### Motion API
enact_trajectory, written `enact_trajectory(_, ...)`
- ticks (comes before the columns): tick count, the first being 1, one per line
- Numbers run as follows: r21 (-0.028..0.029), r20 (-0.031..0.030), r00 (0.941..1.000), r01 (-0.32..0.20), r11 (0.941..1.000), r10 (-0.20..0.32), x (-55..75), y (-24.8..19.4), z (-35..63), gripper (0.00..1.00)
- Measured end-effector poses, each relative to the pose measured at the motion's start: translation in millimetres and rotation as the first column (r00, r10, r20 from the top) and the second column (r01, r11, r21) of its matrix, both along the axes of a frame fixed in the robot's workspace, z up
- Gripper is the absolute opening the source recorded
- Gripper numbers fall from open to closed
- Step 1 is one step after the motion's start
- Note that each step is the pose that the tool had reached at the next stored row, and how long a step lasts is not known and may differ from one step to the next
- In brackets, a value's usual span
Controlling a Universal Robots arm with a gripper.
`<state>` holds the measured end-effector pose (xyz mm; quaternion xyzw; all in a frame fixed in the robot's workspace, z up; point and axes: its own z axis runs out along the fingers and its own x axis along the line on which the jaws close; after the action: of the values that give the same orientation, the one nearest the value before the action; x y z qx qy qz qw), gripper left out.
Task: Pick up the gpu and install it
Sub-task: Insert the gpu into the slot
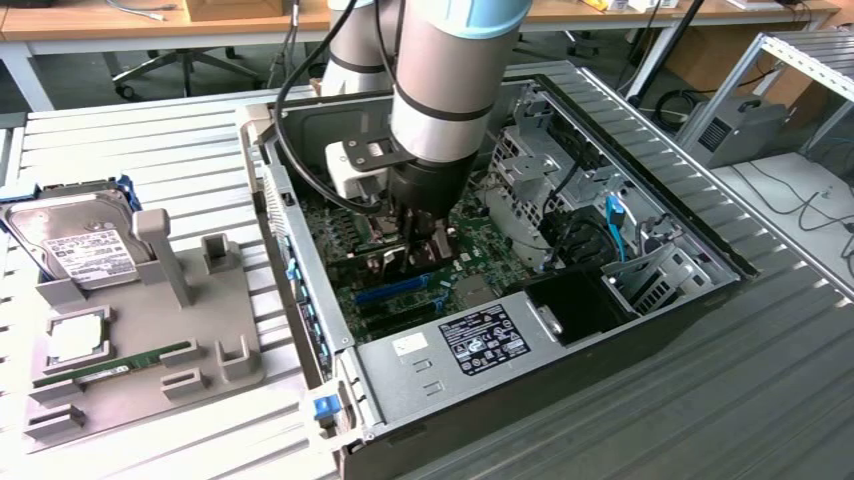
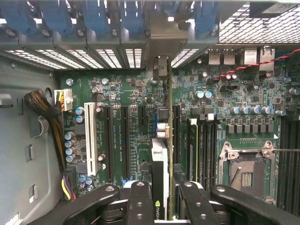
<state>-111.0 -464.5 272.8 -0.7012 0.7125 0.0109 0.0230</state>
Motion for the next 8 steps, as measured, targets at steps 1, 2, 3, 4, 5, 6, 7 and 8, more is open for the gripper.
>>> enact_trajectory(1, 0.0000, 0.0000, 1.0000, 0.000, 1.0000, 0.000, -0.2, 0.0, 0.0, 0.27)
enact_trajectory(2, 0.0000, 0.0000, 1.0000, 0.000, 1.0000, 0.000, -0.5, 0.0, 0.0, 0.27)
enact_trajectory(3, 0.0000, 0.0000, 1.0000, 0.000, 1.0000, 0.000, -0.7, 0.0, 0.0, 0.27)
enact_trajectory(4, 0.0000, 0.0000, 1.0000, 0.000, 1.0000, 0.000, -0.8, 0.0, 0.0, 0.27)
enact_trajectory(5, 0.0001, 0.0000, 1.0000, 0.000, 1.0000, 0.000, -1.0, 0.0, 0.0, 0.27)
enact_trajectory(6, 0.0001, 0.0000, 1.0000, 0.000, 1.0000, 0.000, -1.2, 0.0, 0.0, 0.27)
enact_trajectory(7, 0.0001, 0.0000, 1.0000, 0.000, 1.0000, 0.000, -1.4, 0.0, 0.0, 0.27)
enact_trajectory(8, 0.0000, 0.0000, 1.0000, 0.000, 1.0000, 0.000, -2.3, 0.0, 0.0, 0.27)
